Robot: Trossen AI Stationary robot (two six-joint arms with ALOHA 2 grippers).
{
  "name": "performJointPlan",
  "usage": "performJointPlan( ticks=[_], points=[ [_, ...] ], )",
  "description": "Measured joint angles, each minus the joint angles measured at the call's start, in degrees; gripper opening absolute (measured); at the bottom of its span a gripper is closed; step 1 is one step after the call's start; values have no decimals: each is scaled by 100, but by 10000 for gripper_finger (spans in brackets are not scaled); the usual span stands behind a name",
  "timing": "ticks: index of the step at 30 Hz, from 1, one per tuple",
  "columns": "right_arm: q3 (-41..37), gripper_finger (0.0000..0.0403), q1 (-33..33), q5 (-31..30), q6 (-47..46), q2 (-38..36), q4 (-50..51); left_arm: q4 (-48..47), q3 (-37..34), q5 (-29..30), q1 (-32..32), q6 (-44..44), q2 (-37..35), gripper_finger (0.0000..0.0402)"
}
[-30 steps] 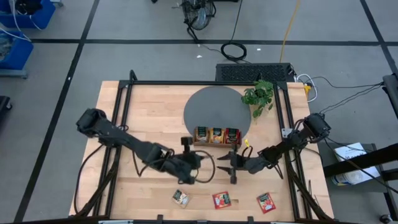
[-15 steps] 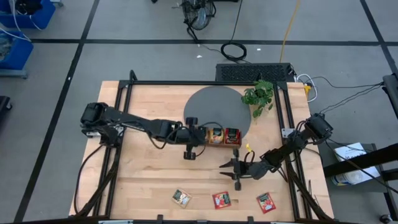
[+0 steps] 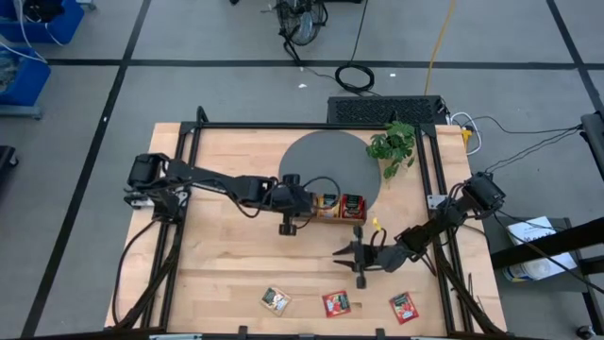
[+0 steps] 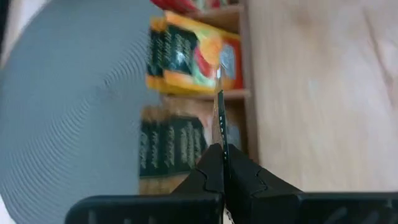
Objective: Pick & Place Tea
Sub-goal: Put the top brown tea bag into the left wooden organizer
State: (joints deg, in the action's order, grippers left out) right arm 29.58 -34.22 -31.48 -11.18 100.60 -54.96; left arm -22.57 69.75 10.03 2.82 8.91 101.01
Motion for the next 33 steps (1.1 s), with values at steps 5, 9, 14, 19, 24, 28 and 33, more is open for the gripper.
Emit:
performJointPlan(
  ticks=[5, 9, 14, 19, 24, 28, 33],
  points=[
    [0, 73, 7, 0, -9, 0, 2, 24, 14, -23, -27, -2, 246, 3],
    [2, 73, 4, 0, -9, 0, -11, 63, 12, -97, -27, 4, 435, 4],
    [0, 73, 7, 0, -9, 0, -9, 40, 12, -110, -63, -52, 446, 17],
    [0, 73, 7, 0, -9, 0, -19, 46, 12, -126, -30, -57, 392, 52],
    [0, 73, 4, 1, -9, 0, -48, 34, 12, -123, 32, -86, 394, 113],
    [0, 73, 4, 2, -10, 0, -48, 24, 12, 30, 13, -130, 394, 162],
    [0, 73, 4, 2, -10, 0, -48, 16, 69, 802, -34, -191, 394, 207]
  ],
)
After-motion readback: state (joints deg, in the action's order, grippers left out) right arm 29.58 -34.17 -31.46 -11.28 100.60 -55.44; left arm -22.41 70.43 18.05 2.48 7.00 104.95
